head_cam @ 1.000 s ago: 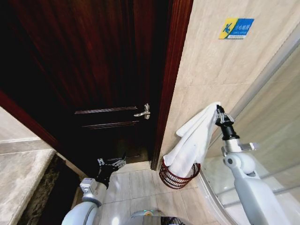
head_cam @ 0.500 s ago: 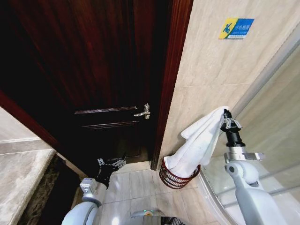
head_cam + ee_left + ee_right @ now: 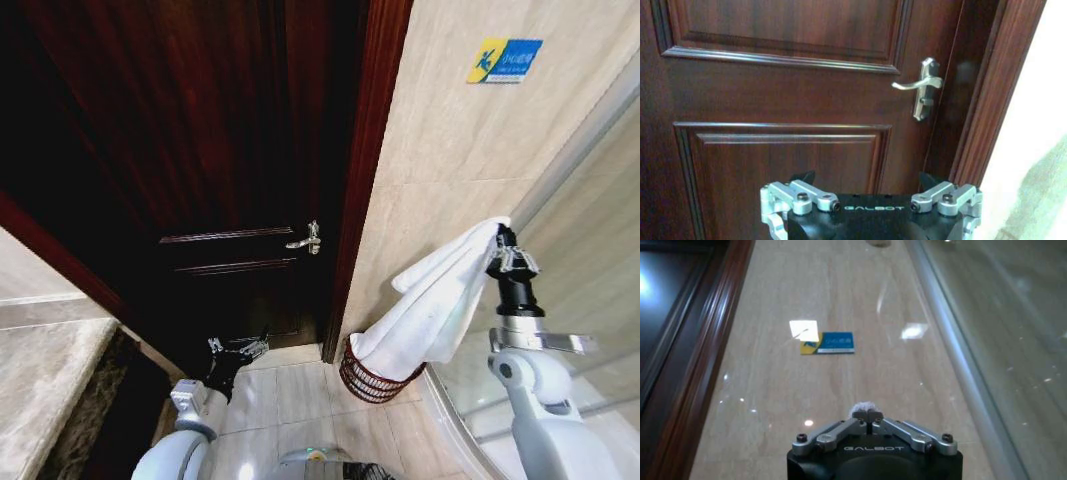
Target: Discard the used towel into the hamper.
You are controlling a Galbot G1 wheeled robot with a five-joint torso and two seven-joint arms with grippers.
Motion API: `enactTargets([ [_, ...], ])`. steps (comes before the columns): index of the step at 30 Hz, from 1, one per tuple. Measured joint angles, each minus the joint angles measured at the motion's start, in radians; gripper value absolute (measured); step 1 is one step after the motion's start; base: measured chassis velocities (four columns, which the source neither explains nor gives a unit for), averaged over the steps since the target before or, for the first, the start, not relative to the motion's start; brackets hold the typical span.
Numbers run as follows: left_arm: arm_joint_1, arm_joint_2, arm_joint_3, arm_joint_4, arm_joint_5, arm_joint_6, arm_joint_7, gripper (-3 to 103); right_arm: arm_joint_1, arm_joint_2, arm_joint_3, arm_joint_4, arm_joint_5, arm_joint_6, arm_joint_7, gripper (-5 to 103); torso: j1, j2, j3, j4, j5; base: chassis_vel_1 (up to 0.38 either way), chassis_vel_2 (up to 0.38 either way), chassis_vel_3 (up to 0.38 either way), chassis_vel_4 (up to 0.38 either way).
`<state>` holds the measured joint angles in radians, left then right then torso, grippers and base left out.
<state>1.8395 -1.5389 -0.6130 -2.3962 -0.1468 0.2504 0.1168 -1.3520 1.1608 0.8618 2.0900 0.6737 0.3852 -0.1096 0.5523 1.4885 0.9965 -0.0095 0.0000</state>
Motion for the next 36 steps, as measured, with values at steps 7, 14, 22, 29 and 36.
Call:
enactTargets([
  [7, 0.000, 0.000, 0.000, 0.000, 0.000, 0.000, 0.000, 100, -0.020, 0.005, 0.027, 0.017, 0.012, 0.002, 0.006, 0, 0.000, 0.000, 0.000, 0.0001, 0.0000, 0.000, 0.000, 0.000, 0.000],
  [14, 0.000, 0.000, 0.000, 0.000, 0.000, 0.000, 0.000, 100, -0.013, 0.010, 0.016, 0.014, 0.012, 0.001, 0.005, 0, 0.000, 0.000, 0.000, 0.0001, -0.0002, 0.000, 0.000, 0.000, 0.000],
  [22, 0.000, 0.000, 0.000, 0.000, 0.000, 0.000, 0.000, 100, 0.057, 0.006, -0.071, -0.080, 0.006, -0.021, -0.014, 0, 0.000, 0.000, 0.000, 0.0002, 0.0000, 0.000, 0.000, 0.000, 0.000],
  [29, 0.000, 0.000, 0.000, 0.000, 0.000, 0.000, 0.000, 100, 0.097, 0.001, -0.096, -0.138, 0.009, -0.032, -0.027, 0, 0.000, 0.000, 0.000, 0.0001, -0.0001, 0.000, 0.000, 0.000, 0.000],
  [36, 0.000, 0.000, 0.000, 0.000, 0.000, 0.000, 0.000, 100, 0.145, -0.015, -0.158, -0.195, 0.018, -0.034, -0.042, 0, 0.000, 0.000, 0.000, 0.0001, -0.0002, 0.000, 0.000, 0.000, 0.000],
])
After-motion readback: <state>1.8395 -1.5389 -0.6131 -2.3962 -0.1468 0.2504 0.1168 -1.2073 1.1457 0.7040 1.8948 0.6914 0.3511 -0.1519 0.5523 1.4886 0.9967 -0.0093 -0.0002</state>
